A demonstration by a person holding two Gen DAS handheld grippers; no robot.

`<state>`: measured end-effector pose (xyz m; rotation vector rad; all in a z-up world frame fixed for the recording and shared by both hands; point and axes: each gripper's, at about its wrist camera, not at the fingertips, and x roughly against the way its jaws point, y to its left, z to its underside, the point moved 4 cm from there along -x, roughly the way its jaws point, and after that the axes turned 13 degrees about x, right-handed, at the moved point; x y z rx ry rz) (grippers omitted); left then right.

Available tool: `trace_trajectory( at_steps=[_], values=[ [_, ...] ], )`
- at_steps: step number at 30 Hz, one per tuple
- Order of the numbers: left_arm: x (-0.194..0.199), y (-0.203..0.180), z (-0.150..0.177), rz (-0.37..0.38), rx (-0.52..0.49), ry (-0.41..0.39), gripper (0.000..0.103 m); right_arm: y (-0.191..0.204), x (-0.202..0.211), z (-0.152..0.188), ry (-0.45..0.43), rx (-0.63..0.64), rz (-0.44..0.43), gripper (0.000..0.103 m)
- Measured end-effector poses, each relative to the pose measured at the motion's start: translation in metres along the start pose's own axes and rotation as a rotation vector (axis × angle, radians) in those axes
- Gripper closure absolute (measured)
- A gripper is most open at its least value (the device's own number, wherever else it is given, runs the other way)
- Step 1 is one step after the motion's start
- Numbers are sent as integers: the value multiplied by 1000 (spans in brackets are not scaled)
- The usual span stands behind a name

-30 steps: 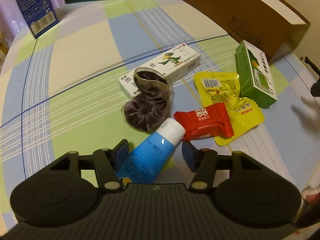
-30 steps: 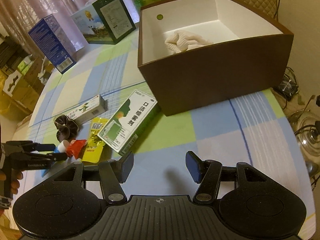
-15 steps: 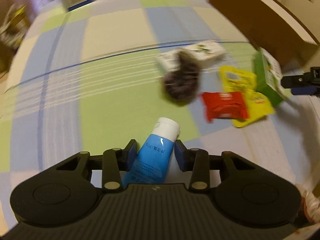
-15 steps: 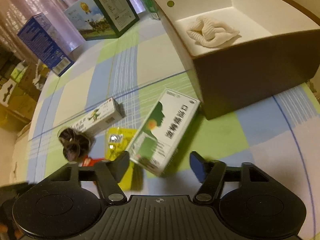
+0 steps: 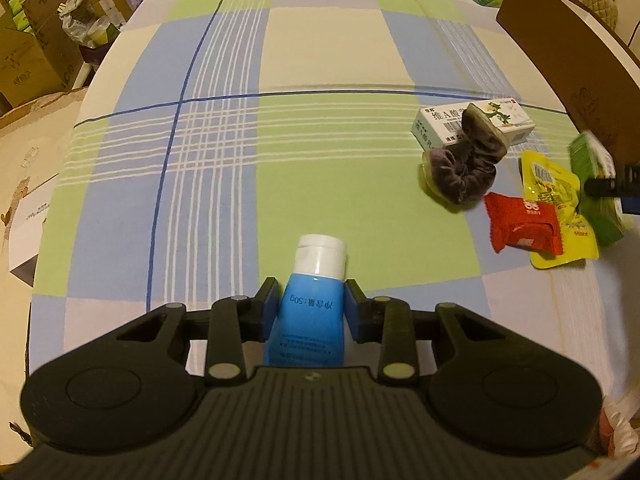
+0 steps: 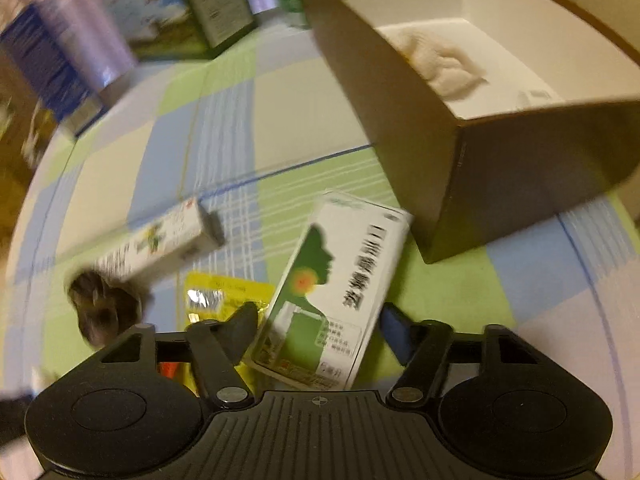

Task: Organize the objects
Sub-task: 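Grasp the blue tube with the left tool while the right tool grasps the green-white spray box, then carry the blue tube and spray box up over the brown box with both tools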

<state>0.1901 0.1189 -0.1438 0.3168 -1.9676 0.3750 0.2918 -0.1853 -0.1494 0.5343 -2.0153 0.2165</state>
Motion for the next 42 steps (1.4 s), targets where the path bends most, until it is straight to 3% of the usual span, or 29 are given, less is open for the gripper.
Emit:
trace_trajectory(
  at_steps=[8, 14, 22, 30, 32, 33, 42],
  values=[
    [0, -4, -1, 5, -14, 8, 73, -11, 20, 32, 38, 189, -55, 47],
    [-3, -10, -3, -11, -69, -3, 73, -24, 29, 45, 31, 145, -70, 47],
    [-3, -14, -2, -35, -71, -2, 76, -21, 33, 36, -17, 165, -47, 38],
    [12, -20, 0, -20, -53, -28, 76, -9, 16, 24, -36, 255, -13, 37],
    [17, -23, -1, -13, -50, -37, 76, -6, 9, 24, -21, 284, -6, 40],
    [18, -24, -1, -10, -49, -41, 76, -5, 7, 24, -15, 296, 5, 51],
    [40, -44, -3, 34, -49, -82, 77, -10, 26, 31, -33, 305, -43, 51]
  ],
)
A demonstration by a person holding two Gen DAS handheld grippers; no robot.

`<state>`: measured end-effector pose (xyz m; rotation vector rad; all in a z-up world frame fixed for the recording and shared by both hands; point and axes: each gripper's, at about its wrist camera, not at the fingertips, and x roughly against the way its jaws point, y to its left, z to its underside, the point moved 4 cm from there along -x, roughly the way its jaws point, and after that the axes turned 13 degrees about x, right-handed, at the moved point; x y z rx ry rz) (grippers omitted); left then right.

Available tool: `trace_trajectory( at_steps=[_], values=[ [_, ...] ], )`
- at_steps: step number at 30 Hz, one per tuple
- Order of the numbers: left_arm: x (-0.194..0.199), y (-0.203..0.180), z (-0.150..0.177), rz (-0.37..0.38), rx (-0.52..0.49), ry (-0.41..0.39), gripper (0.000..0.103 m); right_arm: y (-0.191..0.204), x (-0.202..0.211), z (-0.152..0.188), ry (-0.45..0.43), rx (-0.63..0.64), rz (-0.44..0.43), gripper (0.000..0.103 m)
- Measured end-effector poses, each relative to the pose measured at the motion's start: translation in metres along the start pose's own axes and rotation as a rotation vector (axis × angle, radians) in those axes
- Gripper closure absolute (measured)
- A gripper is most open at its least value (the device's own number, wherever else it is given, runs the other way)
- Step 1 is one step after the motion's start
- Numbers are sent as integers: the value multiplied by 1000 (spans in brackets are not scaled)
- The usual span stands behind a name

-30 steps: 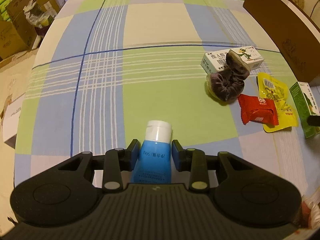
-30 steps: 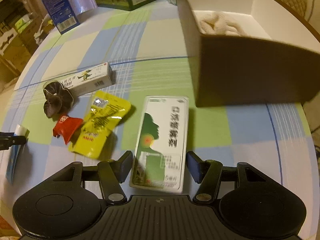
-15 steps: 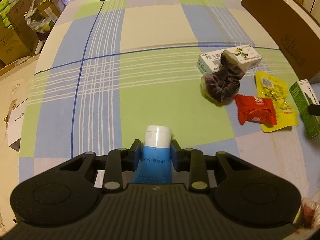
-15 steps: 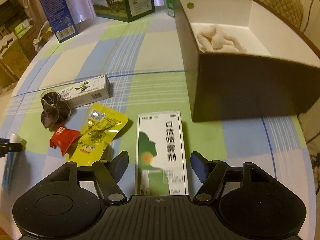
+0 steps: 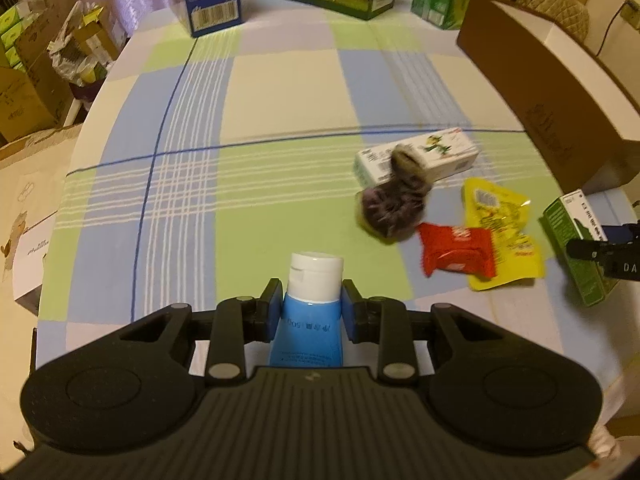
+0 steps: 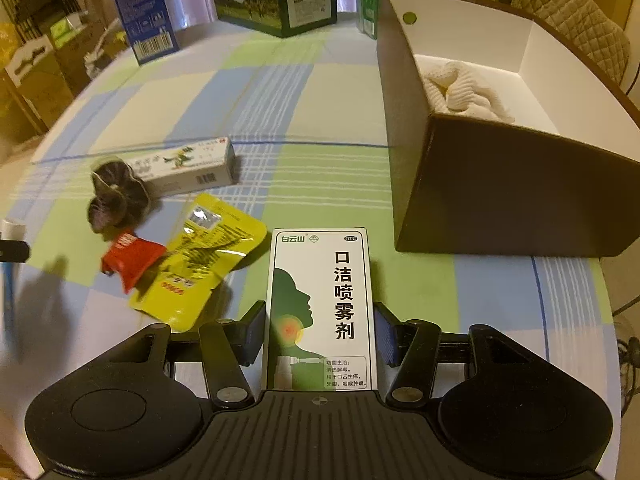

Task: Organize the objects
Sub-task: 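Carry the blue tube and spray box up over the brown box with both tools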

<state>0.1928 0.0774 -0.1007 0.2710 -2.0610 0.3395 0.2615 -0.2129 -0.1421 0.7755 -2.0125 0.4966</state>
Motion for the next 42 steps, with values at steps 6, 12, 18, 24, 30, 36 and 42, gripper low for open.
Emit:
trace_trajectory(
  at_steps=[6, 12, 18, 24, 30, 36, 42],
  values=[
    [11, -22, -7, 34, -23, -32, 77, -4, 26, -2, -49, -13, -30, 51],
    [24, -45, -14, 73, -46, -69, 77, -8, 45, -5, -88, -27, -49, 51],
    [37, -66, -22, 103, -66, -104, 77, -16, 61, -7, -125, -34, -57, 51],
    [47, -89, -28, 131, -93, -131, 77, -25, 77, -12, -166, -35, -64, 51],
    [56, -113, -34, 158, -123, -155, 77, -38, 93, -16, -206, -37, -63, 51],
    [62, -142, -40, 185, -162, -176, 77, -52, 106, -17, -235, -42, -56, 51],
    [67, -172, -46, 220, -194, -198, 77, -70, 119, -18, -263, -50, -49, 51]
  ],
)
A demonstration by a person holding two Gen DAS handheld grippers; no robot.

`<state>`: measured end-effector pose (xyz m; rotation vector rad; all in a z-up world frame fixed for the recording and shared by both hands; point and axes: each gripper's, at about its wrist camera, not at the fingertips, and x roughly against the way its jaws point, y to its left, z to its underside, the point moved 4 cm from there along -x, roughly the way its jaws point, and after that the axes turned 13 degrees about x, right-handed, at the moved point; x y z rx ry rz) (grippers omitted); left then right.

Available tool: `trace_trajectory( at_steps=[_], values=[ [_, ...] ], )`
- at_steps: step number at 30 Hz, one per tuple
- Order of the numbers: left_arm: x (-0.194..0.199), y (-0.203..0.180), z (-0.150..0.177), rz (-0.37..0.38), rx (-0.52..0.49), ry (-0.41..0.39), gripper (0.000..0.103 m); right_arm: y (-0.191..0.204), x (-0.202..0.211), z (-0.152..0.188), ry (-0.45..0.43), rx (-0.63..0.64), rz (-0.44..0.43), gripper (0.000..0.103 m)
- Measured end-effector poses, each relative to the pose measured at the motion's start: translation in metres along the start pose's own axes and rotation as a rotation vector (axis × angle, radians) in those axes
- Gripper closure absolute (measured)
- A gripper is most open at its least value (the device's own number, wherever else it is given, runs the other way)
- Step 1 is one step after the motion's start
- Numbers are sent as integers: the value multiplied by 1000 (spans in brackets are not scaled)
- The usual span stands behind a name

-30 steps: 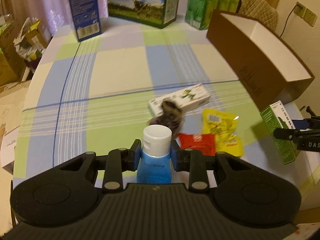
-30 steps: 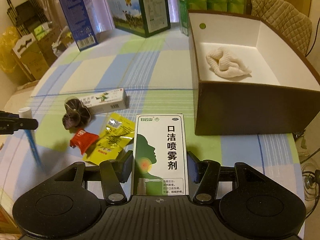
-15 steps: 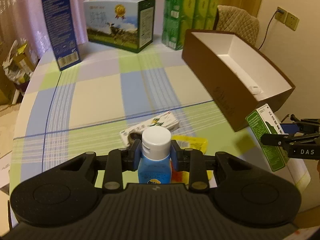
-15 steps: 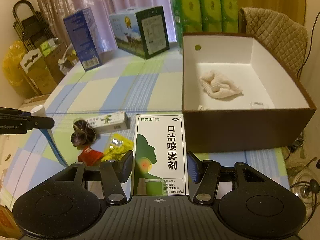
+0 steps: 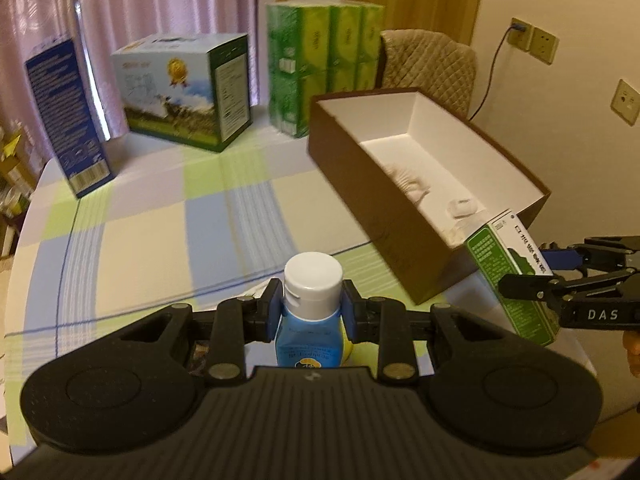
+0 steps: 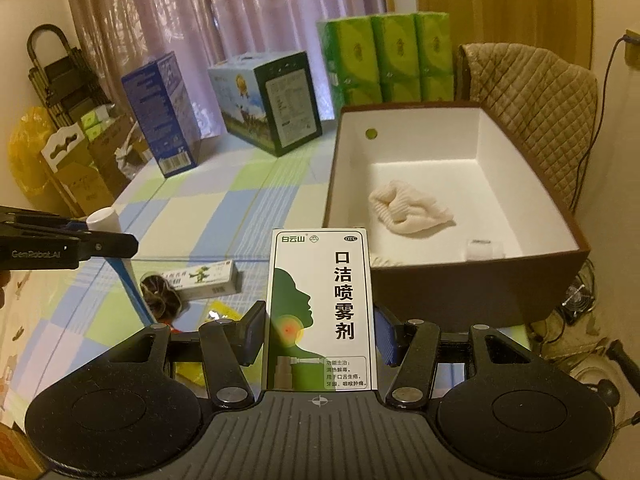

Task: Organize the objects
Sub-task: 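Carry the blue tube and spray box up over the brown box with both tools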

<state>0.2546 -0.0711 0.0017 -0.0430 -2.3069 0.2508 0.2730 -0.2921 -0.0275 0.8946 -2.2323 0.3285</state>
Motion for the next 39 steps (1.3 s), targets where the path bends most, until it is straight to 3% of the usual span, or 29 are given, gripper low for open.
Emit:
trace_trajectory(
  at_steps=[11, 22, 39],
  values=[
    [-11, -54, -24, 56, -51, -24, 77, -37, 17, -8, -40, -6, 23, 51],
    [-21, -108, -66, 101, -101, -101, 77, -88, 27, -28, -95, -1, 54, 51],
    [-61, -160, -117, 128, -118, -132, 77, -143, 5, -65, -133, 8, 54, 51]
  ],
)
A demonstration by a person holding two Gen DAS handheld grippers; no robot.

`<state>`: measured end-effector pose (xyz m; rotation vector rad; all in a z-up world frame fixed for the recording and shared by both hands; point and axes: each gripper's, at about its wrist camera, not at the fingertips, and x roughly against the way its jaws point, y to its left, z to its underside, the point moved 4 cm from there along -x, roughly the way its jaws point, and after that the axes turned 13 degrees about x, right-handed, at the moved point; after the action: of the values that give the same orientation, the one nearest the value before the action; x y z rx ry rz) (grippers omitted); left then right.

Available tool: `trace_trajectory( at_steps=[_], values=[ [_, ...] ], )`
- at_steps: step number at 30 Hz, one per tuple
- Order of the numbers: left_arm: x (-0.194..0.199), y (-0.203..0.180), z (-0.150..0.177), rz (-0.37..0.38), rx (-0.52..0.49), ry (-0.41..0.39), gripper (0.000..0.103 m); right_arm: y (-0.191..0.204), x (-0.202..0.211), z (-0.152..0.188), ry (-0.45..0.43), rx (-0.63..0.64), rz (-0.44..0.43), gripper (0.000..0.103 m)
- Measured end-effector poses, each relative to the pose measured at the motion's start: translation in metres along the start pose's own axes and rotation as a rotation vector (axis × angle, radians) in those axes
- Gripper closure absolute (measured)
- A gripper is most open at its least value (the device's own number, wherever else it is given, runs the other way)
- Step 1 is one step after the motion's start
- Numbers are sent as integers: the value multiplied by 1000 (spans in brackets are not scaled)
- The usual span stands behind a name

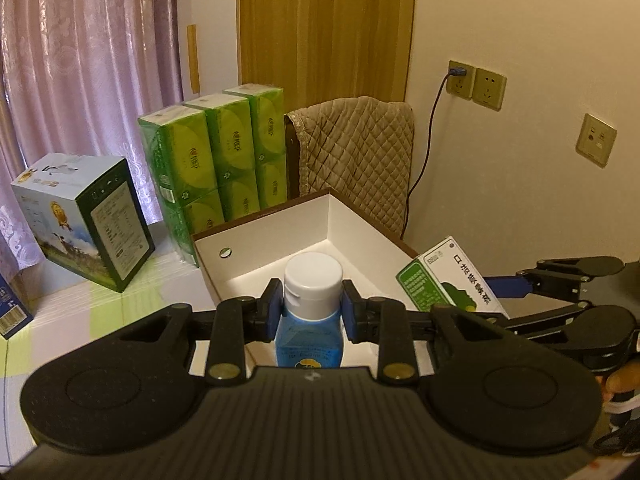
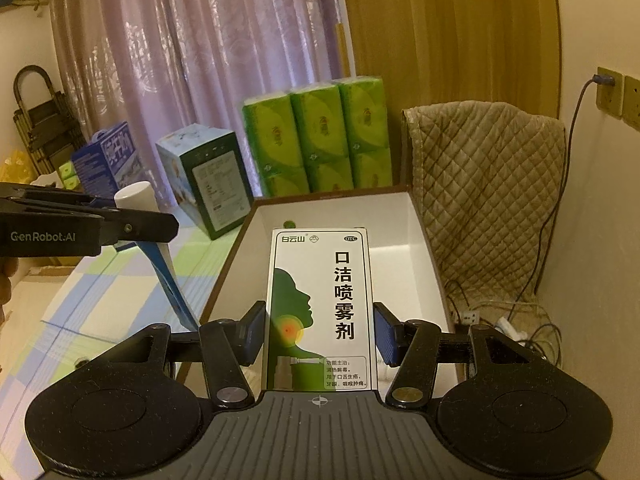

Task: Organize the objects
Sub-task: 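Carry the blue tube and spray box up over the brown box with both tools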

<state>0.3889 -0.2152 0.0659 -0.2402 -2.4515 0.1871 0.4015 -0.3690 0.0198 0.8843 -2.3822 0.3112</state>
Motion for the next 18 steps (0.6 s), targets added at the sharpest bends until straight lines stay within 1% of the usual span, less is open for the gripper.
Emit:
trace_trajectory(
  at_steps=[9, 18],
  values=[
    [-39, -1, -16, -30, -2, 21, 77, -21, -32, -16, 5, 9, 11, 51],
    [-87, 7, -25, -90, -9, 54, 77, -40, -69, -26, 22, 7, 17, 51]
  ],
)
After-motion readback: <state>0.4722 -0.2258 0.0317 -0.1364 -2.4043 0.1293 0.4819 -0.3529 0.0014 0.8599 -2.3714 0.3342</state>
